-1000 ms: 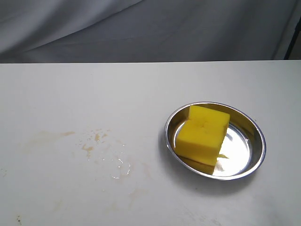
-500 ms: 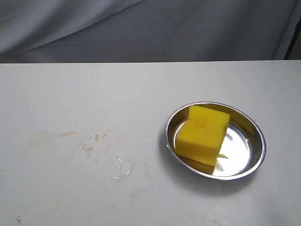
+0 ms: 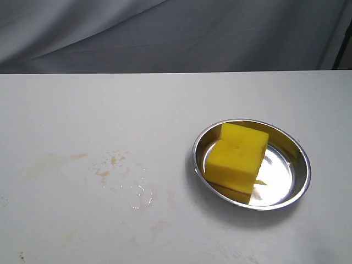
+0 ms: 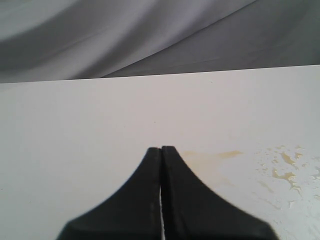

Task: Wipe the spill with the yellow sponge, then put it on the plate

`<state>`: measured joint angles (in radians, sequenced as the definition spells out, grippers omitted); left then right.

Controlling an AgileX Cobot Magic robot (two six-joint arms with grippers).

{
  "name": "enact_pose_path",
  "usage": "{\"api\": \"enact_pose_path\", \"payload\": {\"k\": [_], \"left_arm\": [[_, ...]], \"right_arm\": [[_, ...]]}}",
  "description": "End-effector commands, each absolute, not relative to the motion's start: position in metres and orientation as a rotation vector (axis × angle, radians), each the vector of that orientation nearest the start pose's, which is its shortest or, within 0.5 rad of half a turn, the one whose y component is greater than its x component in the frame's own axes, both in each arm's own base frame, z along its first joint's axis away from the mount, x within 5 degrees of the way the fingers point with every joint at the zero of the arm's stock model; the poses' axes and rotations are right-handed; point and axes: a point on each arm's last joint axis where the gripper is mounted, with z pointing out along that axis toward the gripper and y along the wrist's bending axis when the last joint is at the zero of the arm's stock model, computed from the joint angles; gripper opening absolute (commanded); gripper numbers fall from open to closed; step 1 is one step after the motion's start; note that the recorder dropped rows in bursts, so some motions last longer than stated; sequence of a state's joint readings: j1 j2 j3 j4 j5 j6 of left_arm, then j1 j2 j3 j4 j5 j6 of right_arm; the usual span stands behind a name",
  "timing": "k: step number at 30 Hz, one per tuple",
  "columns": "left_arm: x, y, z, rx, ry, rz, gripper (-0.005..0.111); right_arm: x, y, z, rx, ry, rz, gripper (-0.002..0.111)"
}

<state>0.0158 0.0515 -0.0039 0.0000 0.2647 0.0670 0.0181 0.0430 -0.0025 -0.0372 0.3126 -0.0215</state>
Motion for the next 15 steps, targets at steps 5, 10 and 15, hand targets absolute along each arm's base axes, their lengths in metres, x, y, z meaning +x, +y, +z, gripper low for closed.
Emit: {"api": "enact_pose_path", "payload": {"k": [5, 10, 15], "left_arm": [[0.0580, 0.0008, 0.1863, 0.034, 1.798, 0.049, 0.000], [0.0580, 0.0008, 0.1863, 0.034, 1.798, 0.049, 0.000], [0.0580, 0.0008, 0.1863, 0.034, 1.798, 0.049, 0.000]], "right_arm": [[0.0566, -0.0003, 0.1831, -0.049, 1.831, -0.036, 0.000], [0.0566, -0.0003, 0.1831, -0.049, 1.831, -0.036, 0.000], [0.0566, -0.0003, 0.1831, -0.049, 1.831, -0.036, 0.000]]}}
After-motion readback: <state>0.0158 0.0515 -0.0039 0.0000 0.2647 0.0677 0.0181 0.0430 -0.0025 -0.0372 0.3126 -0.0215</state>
